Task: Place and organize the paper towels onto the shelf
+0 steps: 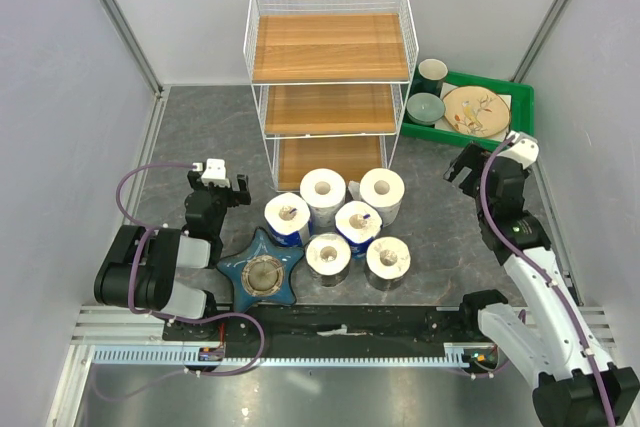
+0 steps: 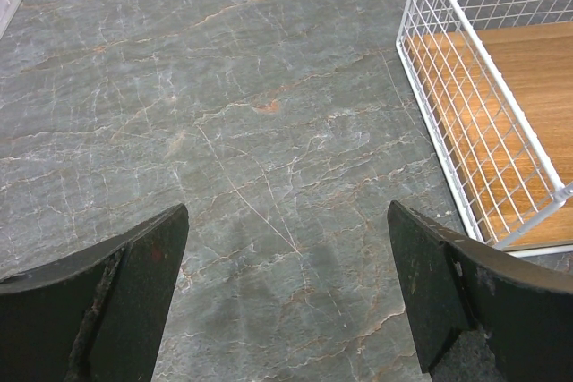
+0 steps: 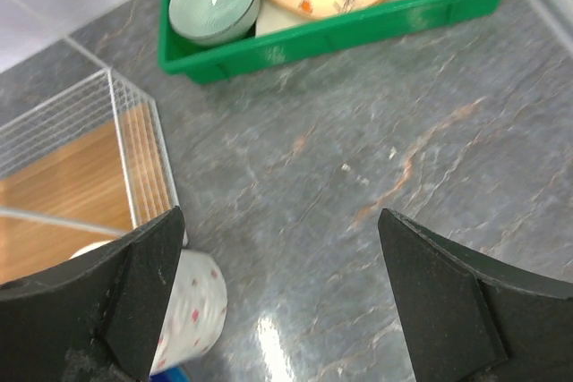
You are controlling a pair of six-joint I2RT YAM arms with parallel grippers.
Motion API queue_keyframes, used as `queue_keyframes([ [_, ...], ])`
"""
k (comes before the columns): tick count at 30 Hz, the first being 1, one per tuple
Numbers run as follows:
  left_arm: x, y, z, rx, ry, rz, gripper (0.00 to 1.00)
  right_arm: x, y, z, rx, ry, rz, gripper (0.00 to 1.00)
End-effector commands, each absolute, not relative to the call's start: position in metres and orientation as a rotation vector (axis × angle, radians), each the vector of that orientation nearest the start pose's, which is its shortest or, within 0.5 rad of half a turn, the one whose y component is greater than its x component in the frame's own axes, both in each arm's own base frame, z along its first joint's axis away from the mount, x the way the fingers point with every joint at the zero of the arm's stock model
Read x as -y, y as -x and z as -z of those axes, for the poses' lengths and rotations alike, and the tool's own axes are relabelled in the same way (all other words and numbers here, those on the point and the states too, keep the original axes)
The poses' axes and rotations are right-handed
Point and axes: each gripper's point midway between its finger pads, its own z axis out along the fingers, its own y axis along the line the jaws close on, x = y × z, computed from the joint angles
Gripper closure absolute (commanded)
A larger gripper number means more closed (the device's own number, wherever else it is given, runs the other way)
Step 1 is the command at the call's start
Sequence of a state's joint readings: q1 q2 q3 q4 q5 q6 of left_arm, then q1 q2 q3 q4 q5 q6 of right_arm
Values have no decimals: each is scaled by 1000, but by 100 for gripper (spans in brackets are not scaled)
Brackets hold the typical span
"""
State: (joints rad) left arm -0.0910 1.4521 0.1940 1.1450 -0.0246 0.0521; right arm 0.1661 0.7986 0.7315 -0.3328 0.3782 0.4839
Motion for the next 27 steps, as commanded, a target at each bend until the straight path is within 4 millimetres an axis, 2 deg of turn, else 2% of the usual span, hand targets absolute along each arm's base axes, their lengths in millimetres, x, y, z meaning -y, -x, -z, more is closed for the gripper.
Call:
queue_keyframes([
  [1,24,-371,-107,-1635,-70,7,0,-19,-289,-210,-1930,-530,-157,2],
  [7,24,-371,-107,-1637,-70,7,1,-24,-284,-185,-1992,-509,-162,2],
  [10,23,-371,-107,-1637,-69,6,1,-26,-282,-183,-2004,-499,-171,2],
  [16,23,-371,-107,-1635,-70,5,1,-47,-278,-173,-2064,-405,-279,2],
  [21,24,-371,-107,-1637,-71,6,1,-46,-269,-160,-2093,-416,-267,2],
  [27,24,-371,-107,-1635,-71,6,0,-64,-264,-157,-2111,-418,-341,4],
])
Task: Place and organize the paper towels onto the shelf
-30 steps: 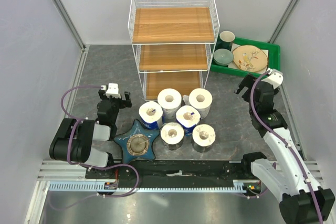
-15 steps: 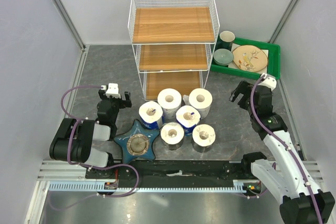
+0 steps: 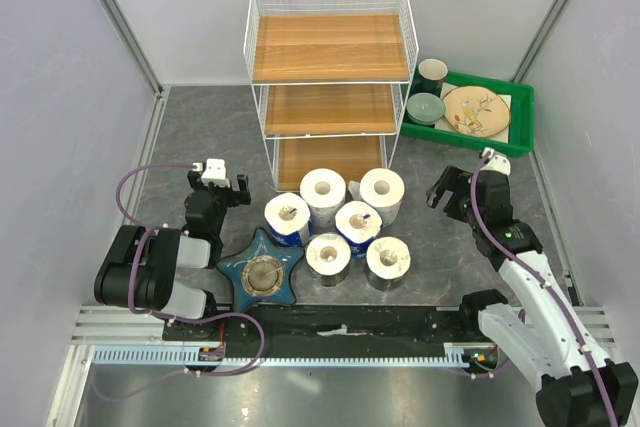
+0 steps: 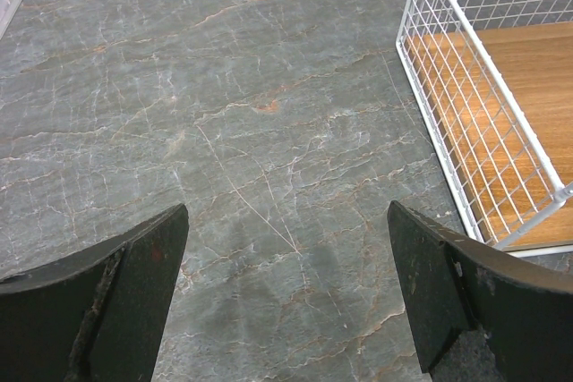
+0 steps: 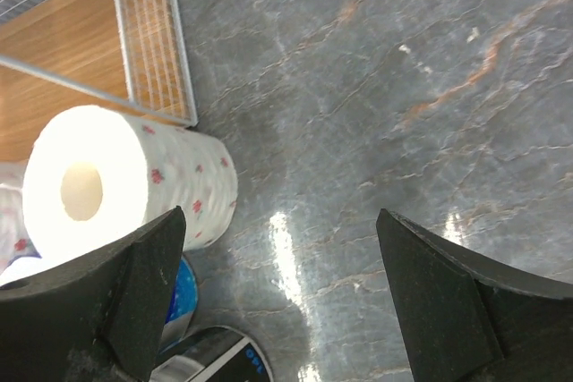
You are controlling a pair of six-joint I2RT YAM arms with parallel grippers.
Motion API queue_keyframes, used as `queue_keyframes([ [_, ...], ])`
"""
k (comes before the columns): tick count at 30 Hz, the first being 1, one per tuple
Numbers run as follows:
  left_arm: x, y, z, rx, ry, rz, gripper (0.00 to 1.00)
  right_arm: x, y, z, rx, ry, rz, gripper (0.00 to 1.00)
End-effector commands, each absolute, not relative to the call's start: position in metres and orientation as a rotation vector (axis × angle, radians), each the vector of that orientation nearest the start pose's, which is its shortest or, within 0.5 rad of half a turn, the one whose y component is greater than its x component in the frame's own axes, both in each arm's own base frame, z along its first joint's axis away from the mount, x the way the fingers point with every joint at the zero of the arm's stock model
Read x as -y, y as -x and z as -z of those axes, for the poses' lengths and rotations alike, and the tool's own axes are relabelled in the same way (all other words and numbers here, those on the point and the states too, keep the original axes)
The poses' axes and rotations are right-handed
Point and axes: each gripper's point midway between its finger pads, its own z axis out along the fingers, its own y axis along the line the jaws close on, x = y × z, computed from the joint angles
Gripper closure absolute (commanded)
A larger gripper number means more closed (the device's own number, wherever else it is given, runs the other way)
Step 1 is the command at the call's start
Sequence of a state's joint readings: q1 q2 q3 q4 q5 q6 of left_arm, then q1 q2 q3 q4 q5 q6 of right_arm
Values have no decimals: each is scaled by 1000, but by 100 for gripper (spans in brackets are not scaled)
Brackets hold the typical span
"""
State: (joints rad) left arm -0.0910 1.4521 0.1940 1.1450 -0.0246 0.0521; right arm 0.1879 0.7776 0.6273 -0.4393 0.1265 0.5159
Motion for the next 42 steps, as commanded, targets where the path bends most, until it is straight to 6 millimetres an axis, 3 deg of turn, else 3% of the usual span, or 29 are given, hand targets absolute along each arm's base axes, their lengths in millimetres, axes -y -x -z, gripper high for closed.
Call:
queue_keyframes([
  [1,24,-371,-107,-1637,-71,6,1,-66,-264,-157,-2111,-417,-345,4],
  [5,24,-371,-107,-1635,-71,6,1,-80,-263,-161,-2111,-405,-353,4],
  [8,24,-371,-107,-1635,-70,7,1,-108,-257,-164,-2117,-342,-373,4],
  [14,24,-371,-107,-1635,-70,7,1,-146,-249,-169,-2128,-277,-394,4],
  [21,24,-371,-107,-1637,-70,7,1,-179,-241,-175,-2132,-193,-424,4],
  [24,24,-371,-107,-1635,-71,6,1,-190,-238,-168,-2154,-154,-405,5],
  [31,24,-371,-107,-1637,-71,6,0,-207,-230,-156,-2186,-112,-382,5],
  [42,23,-371,-107,-1637,-70,5,0,-209,-233,-144,-2191,-168,-347,7],
])
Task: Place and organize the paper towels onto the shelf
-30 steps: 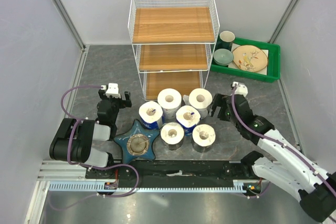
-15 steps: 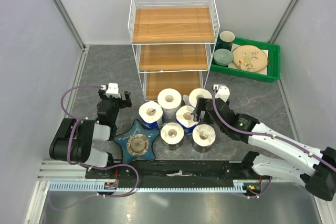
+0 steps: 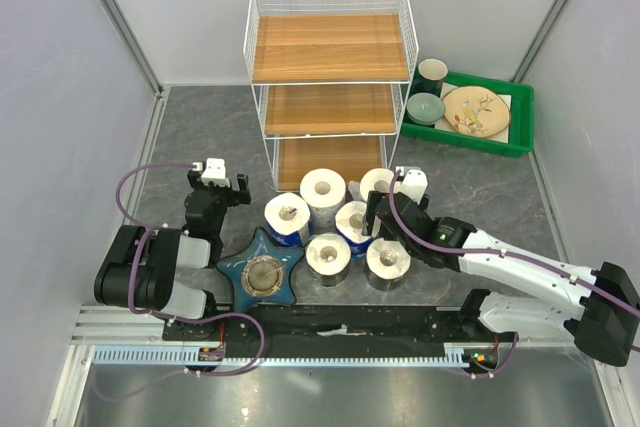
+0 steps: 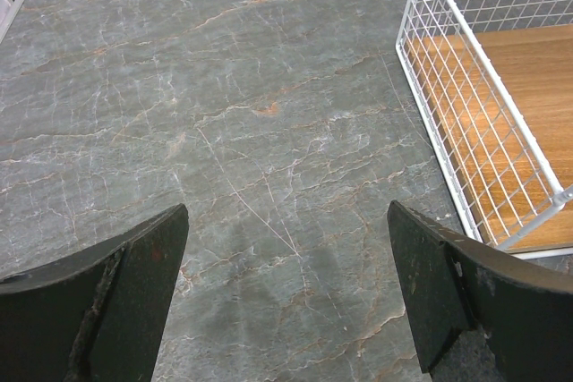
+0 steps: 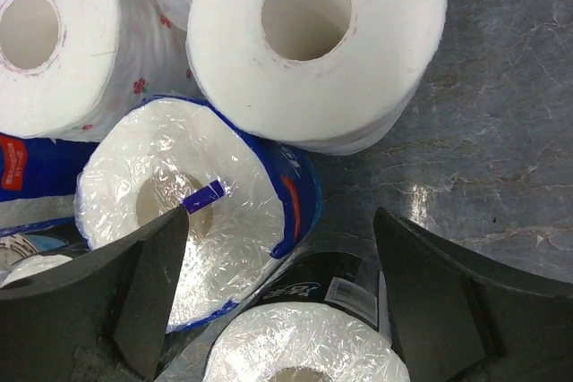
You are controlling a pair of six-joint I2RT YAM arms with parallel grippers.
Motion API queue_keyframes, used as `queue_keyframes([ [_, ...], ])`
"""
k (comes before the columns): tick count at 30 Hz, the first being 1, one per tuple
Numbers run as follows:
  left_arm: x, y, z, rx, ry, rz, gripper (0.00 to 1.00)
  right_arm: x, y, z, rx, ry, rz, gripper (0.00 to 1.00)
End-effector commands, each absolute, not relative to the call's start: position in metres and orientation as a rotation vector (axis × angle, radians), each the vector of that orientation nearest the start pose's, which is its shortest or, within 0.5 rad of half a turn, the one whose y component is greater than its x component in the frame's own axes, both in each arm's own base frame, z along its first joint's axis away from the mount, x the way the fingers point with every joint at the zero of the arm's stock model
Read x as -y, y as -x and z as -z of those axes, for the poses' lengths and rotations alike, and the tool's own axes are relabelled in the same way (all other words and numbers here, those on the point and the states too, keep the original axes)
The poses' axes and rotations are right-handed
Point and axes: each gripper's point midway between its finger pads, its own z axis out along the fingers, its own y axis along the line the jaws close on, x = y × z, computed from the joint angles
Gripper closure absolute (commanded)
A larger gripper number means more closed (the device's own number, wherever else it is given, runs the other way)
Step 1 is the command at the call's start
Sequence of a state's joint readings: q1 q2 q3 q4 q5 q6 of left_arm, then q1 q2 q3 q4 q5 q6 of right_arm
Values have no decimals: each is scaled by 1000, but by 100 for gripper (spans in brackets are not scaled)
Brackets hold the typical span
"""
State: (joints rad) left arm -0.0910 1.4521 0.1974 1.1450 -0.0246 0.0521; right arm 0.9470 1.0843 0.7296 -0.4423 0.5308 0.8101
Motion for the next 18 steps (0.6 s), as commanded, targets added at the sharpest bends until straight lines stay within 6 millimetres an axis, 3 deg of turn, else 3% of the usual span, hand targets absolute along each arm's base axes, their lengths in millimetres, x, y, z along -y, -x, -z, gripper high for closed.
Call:
queue_keyframes([
  [1,23,-371,-107,-1637,-69,6,0,-210,-234,-145,-2190,-174,-354,7],
  [18,24,-371,-107,-1635,-70,7,0,-208,-233,-152,-2163,-210,-386,9],
])
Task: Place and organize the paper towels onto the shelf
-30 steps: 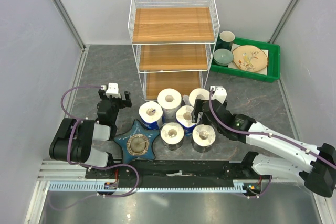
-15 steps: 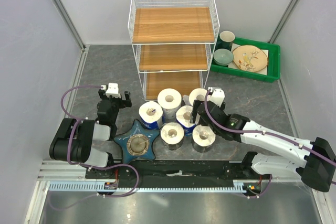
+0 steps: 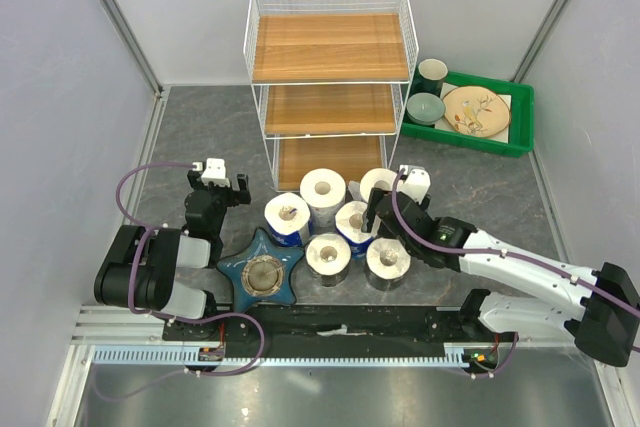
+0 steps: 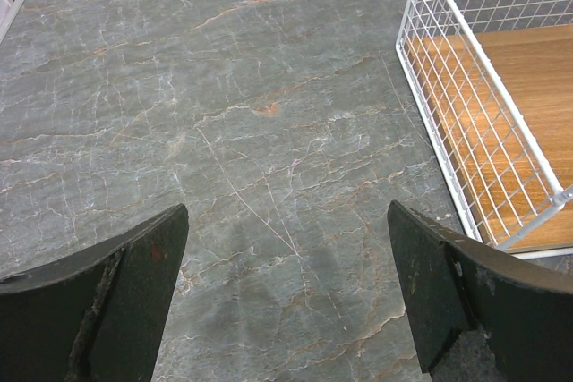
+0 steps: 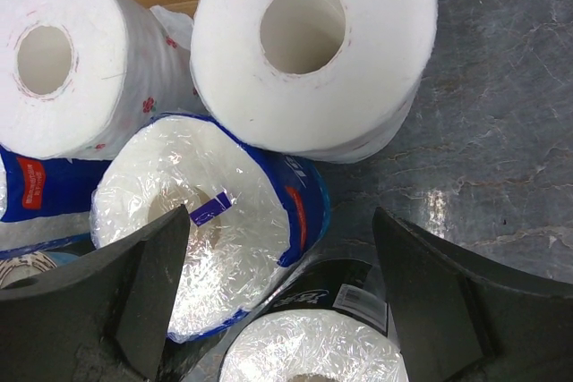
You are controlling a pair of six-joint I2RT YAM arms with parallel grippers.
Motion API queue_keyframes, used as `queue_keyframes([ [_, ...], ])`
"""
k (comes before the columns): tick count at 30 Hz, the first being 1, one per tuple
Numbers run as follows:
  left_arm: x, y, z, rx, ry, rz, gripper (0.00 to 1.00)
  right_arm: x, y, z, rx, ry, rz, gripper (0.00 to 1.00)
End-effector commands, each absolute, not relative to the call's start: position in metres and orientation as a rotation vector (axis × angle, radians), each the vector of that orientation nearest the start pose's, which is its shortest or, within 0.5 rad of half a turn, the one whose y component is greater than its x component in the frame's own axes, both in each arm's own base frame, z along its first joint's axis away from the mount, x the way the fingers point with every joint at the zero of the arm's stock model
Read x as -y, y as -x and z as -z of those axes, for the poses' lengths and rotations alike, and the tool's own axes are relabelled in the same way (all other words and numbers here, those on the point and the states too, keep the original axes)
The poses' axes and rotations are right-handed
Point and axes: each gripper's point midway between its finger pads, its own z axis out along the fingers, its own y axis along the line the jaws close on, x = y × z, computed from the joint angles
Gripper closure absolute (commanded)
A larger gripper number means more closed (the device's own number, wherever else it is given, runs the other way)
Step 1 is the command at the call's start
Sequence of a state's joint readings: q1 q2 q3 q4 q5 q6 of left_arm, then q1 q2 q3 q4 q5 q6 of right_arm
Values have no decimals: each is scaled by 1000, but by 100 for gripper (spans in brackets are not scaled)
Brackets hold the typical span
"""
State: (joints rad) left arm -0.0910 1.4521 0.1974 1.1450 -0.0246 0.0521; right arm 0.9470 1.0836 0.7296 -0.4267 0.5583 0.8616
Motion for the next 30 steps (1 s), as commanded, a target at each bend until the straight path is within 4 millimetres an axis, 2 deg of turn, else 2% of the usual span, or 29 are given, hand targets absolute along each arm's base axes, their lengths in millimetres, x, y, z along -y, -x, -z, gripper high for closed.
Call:
queue_keyframes([
  [1,24,-371,-107,-1637,-71,6,0,-208,-234,-152,-2161,-214,-388,9],
  [9,24,-371,-107,-1635,-70,7,0,-220,-225,-157,-2214,-120,-442,8],
  [14,24,-371,-107,-1635,-70,7,0,-218,-218,-162,-2236,-99,-450,8],
  [21,24,-371,-107,-1635,-70,7,0,-215,-205,-158,-2285,-67,-472,8],
  [27,24,-371,-107,-1635,-70,7,0,-199,-186,-164,-2345,-83,-462,9],
  [30,24,-371,-107,-1635,-71,6,0,-178,-171,-166,-2391,-123,-417,9],
])
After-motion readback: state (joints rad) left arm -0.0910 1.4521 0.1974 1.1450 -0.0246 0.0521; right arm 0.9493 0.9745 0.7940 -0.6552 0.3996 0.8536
